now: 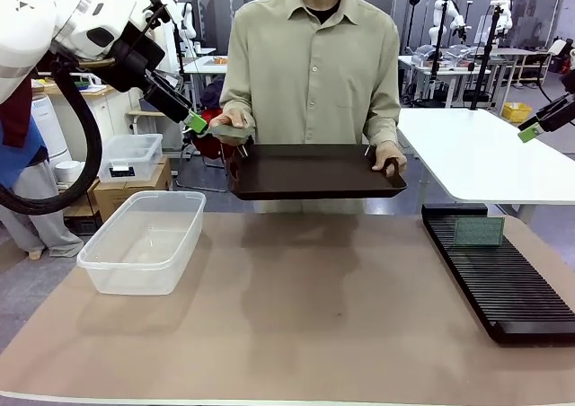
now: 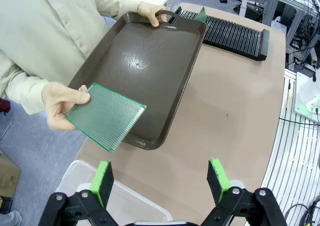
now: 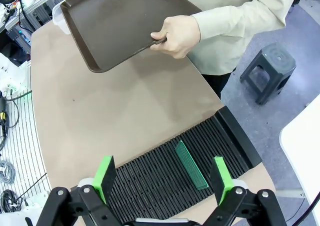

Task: Sort PCBs into racks and boxes based on the side picked up.
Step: Pick up the Blank PCB handed by the Human, then if the short side of the Blank PCB is picked up, insert it into the PCB Rack ; if the long side is picked up, place it in the Organizing box.

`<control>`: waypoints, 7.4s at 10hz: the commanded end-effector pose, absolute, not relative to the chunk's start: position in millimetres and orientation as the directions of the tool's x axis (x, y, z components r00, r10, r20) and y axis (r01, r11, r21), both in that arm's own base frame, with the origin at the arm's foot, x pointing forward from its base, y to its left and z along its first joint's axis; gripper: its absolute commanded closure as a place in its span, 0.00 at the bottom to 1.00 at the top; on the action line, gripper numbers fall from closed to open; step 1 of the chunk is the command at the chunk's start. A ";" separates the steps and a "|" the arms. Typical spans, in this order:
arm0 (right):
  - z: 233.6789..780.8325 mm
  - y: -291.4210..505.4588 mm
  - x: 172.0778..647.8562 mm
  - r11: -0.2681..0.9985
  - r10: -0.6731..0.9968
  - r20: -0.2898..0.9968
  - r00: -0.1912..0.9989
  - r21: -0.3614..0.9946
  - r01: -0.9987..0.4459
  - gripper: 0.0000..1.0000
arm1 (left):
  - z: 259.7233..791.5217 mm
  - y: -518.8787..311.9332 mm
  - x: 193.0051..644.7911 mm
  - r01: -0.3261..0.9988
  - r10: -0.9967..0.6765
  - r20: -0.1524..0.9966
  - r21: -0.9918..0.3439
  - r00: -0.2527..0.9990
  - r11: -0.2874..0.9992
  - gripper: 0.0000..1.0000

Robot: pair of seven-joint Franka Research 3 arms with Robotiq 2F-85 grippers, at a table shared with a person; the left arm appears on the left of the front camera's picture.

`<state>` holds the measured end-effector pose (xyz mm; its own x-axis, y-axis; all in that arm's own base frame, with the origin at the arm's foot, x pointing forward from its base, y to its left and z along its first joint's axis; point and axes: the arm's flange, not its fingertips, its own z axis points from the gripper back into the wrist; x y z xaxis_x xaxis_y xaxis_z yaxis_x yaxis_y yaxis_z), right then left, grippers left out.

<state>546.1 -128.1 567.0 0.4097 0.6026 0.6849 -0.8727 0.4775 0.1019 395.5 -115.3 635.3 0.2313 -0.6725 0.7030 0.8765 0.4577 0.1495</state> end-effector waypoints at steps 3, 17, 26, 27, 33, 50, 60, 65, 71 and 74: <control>568.6 -126.9 545.1 0.482 0.604 0.679 0.418 0.106 -0.869 0.00 | 633.4 -114.3 396.0 0.883 -0.661 0.715 0.135 0.227 0.450 0.00; 568.6 -126.9 545.1 0.482 0.604 0.679 0.418 0.106 -0.869 0.00 | 633.5 -92.6 443.3 0.709 -0.380 0.650 -0.364 0.658 0.604 0.00; 568.6 -126.9 545.1 0.482 0.604 0.679 0.418 0.106 -0.869 0.00 | 588.9 -75.8 484.5 0.453 -0.187 0.427 -0.696 0.885 0.557 0.00; 568.6 -126.9 545.1 0.482 0.604 0.679 0.418 0.106 -0.869 0.00 | 579.2 -67.6 498.3 0.334 -0.115 0.316 -0.835 0.942 0.437 0.00; 568.6 -126.9 545.1 0.482 0.604 0.679 0.418 0.106 -0.869 0.00 | 526.1 -45.5 535.2 0.015 -0.053 0.000 -0.958 0.999 0.288 0.00; 568.6 -126.9 545.1 0.482 0.604 0.679 0.418 0.106 -0.869 0.00 | 500.9 -51.2 581.9 0.268 -0.211 0.211 -0.918 0.954 0.294 1.00; 568.6 -126.9 545.1 0.482 0.604 0.679 0.418 0.106 -0.869 0.00 | 501.5 -52.8 580.4 0.245 -0.185 0.196 -0.923 0.963 0.296 1.00; 568.6 -126.9 545.1 0.482 0.604 0.679 0.418 0.106 -0.869 0.00 | 501.5 -52.8 580.4 0.245 -0.185 0.196 -0.923 0.963 0.296 1.00; 568.6 -126.9 545.1 0.482 0.604 0.679 0.418 0.106 -0.869 0.00 | 502.1 -51.5 578.4 0.246 -0.189 0.195 -0.919 0.962 0.309 0.97; 568.6 -126.9 545.1 0.482 0.604 0.679 0.418 0.106 -0.869 0.00 | 507.1 -37.3 571.1 0.247 -0.202 0.171 -0.853 0.964 0.459 0.97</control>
<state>545.9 -128.4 567.7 0.4092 0.6026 0.6852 -0.8726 0.4779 0.1008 575.8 -39.1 500.6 0.9597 -0.2135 0.1828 0.2559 0.3947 -0.8825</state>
